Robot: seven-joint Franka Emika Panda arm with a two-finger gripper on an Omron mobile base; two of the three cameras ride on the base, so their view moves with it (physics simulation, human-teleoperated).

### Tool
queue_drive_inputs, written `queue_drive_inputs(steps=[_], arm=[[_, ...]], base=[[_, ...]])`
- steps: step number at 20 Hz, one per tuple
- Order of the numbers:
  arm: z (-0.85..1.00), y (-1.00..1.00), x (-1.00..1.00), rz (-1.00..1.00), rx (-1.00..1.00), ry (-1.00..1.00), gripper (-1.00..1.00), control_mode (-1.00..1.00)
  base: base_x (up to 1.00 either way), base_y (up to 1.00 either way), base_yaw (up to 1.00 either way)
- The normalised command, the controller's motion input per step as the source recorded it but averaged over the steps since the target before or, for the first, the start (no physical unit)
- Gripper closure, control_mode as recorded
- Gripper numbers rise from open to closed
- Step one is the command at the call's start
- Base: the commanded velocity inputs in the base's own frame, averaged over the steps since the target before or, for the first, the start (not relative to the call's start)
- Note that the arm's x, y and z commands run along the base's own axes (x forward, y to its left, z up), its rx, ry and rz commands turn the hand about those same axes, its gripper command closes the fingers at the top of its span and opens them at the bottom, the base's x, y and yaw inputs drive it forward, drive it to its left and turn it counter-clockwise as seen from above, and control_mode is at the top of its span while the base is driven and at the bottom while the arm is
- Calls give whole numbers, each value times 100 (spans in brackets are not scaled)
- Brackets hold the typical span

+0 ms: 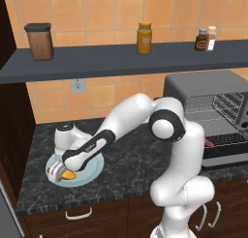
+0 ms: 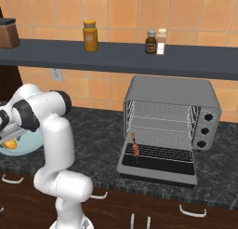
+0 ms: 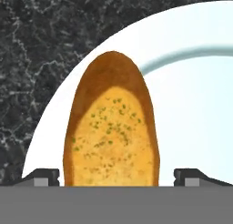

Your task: Pick up the kebab skewer and baguette bread, and place them inside the toaster oven. Close the toaster oven door and start by setting the timer.

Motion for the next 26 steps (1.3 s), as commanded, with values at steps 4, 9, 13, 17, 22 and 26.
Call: queue_drive_inputs(steps=[4, 9, 13, 17, 22, 26], arm=[[-3, 8, 0, 0, 0, 0, -100, -100], [-19, 0, 0, 0, 0, 0, -100, -100], [-20, 0, 0, 0, 0, 0, -100, -100], [-17, -1, 0, 0, 0, 0, 100, -100], [-9, -7, 0, 0, 0, 0, 100, -100], [14, -35, -3, 0, 0, 0, 100, -100]], base=[[0, 0, 0], [0, 0, 0], [0, 0, 0], [0, 0, 0], [0, 0, 0], [0, 0, 0]])
